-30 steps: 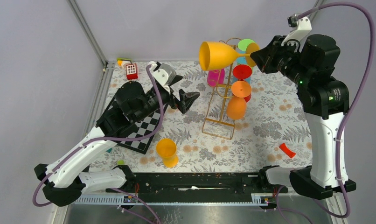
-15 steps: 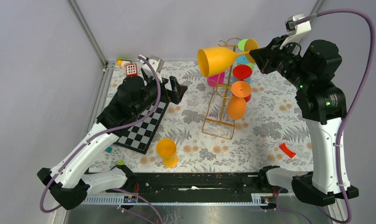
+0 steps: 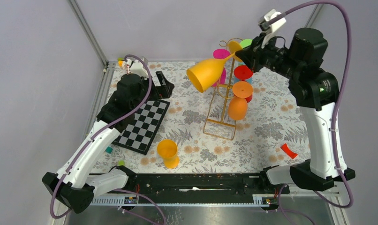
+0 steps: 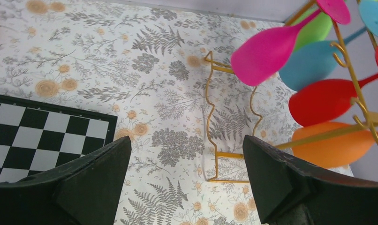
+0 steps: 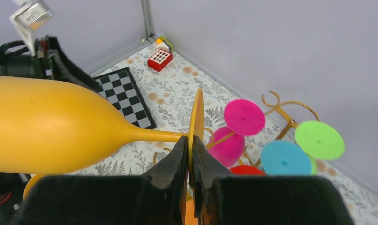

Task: Place the wine glass upside down on the wine glass rack
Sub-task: Turn the wine glass upside down at the wine rack.

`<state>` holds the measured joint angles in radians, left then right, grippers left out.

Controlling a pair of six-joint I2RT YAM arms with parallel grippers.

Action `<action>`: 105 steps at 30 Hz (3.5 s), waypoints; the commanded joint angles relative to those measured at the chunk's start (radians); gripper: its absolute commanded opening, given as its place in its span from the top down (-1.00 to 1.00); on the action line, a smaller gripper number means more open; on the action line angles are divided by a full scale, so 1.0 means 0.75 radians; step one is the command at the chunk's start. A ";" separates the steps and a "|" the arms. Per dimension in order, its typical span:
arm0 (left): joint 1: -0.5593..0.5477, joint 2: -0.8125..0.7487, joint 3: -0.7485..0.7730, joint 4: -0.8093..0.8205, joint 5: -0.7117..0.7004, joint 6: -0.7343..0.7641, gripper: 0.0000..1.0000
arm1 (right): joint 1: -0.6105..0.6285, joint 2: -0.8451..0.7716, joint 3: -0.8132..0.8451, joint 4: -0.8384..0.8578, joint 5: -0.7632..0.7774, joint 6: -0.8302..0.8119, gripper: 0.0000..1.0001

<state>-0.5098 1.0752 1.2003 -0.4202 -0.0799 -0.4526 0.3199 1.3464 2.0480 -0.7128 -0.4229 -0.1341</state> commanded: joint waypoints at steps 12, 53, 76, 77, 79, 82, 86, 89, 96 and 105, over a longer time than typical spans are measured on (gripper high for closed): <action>0.087 0.039 0.125 -0.146 -0.144 0.124 -0.90 | 0.505 0.238 0.318 -0.303 0.593 -0.589 1.00; 0.165 -0.009 0.300 -0.108 0.337 -0.239 -0.89 | 1.297 0.052 -1.024 1.447 1.763 -1.969 1.00; 0.238 0.109 0.201 0.402 1.042 -0.813 -0.12 | 1.301 0.022 -1.055 1.462 1.766 -1.985 1.00; 0.237 0.112 0.193 0.401 1.038 -0.816 -0.10 | 1.300 0.021 -1.056 1.464 1.767 -1.985 1.00; 0.236 0.118 0.178 0.402 1.045 -0.823 -0.06 | 1.301 0.021 -1.054 1.467 1.770 -1.987 1.00; 0.236 0.137 0.168 0.402 1.071 -0.840 -0.01 | 1.301 0.023 -1.054 1.471 1.775 -1.986 1.00; 0.232 0.163 0.182 0.403 1.103 -0.855 0.09 | 1.301 0.024 -1.053 1.460 1.775 -1.977 1.00; 0.225 0.174 0.182 0.403 1.114 -0.856 0.19 | 1.300 0.025 -1.052 1.458 1.775 -1.973 1.00; 0.207 0.213 0.199 0.403 1.166 -0.874 0.60 | 1.301 0.032 -1.042 1.450 1.773 -1.967 1.00; 0.194 0.246 0.217 0.417 1.231 -0.894 1.00 | 1.300 0.025 -1.041 1.433 1.773 -1.955 1.00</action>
<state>-0.3523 1.2415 1.3293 -0.1314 0.7780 -1.1275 1.2850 1.3998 1.2514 0.3004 0.8997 -1.5906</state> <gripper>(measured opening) 0.022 0.092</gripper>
